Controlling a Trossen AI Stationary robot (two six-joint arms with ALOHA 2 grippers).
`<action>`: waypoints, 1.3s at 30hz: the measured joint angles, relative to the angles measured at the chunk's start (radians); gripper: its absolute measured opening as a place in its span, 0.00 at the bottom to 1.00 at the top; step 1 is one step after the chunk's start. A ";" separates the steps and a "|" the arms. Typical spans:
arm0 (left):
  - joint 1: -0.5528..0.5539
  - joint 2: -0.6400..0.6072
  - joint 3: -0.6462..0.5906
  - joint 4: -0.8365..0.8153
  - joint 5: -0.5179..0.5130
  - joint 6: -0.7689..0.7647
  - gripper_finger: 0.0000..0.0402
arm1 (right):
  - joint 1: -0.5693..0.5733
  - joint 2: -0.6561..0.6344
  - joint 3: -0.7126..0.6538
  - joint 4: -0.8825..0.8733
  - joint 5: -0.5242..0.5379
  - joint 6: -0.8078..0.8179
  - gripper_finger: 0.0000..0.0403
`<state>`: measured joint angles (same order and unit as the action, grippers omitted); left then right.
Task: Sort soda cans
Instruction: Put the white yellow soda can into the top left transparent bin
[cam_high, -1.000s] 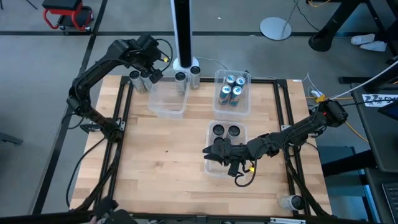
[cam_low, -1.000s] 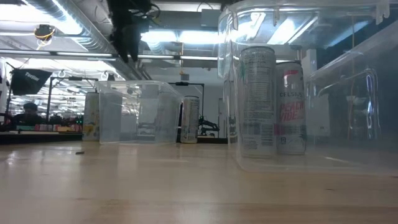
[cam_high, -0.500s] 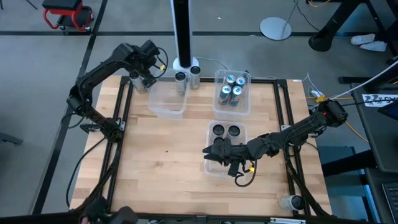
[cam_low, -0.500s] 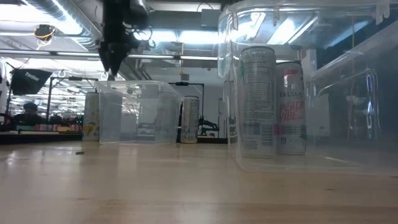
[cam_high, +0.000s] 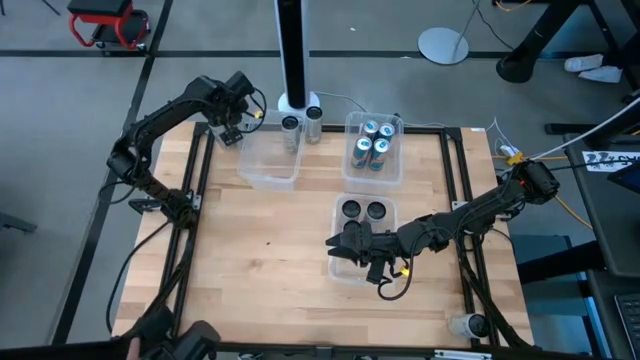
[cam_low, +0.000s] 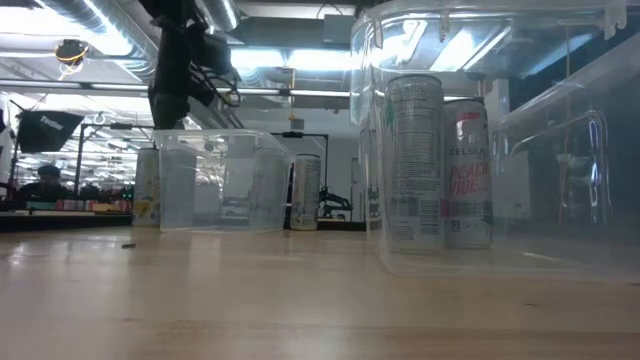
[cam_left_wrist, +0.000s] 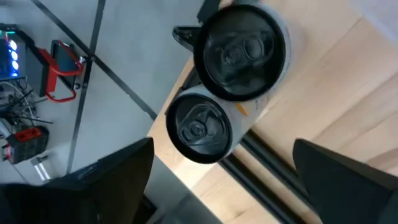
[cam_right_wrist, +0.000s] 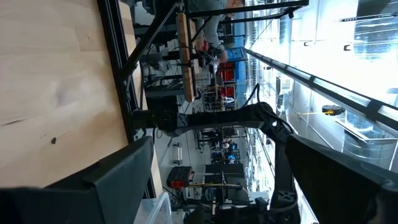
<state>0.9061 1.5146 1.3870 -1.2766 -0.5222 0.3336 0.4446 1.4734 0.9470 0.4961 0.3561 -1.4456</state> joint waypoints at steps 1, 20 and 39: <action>0.005 0.000 -0.011 0.009 0.000 0.016 0.93 | 0.000 0.000 0.000 0.000 0.000 0.000 0.91; 0.095 0.024 -0.074 0.116 -0.009 0.112 0.93 | 0.000 0.000 0.000 0.000 0.000 -0.001 0.91; 0.110 0.123 -0.074 0.157 -0.016 0.103 0.92 | 0.000 0.000 0.000 -0.011 0.000 -0.003 0.91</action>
<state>1.0164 1.6375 1.3128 -1.1191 -0.5381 0.4366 0.4446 1.4734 0.9470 0.4850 0.3557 -1.4487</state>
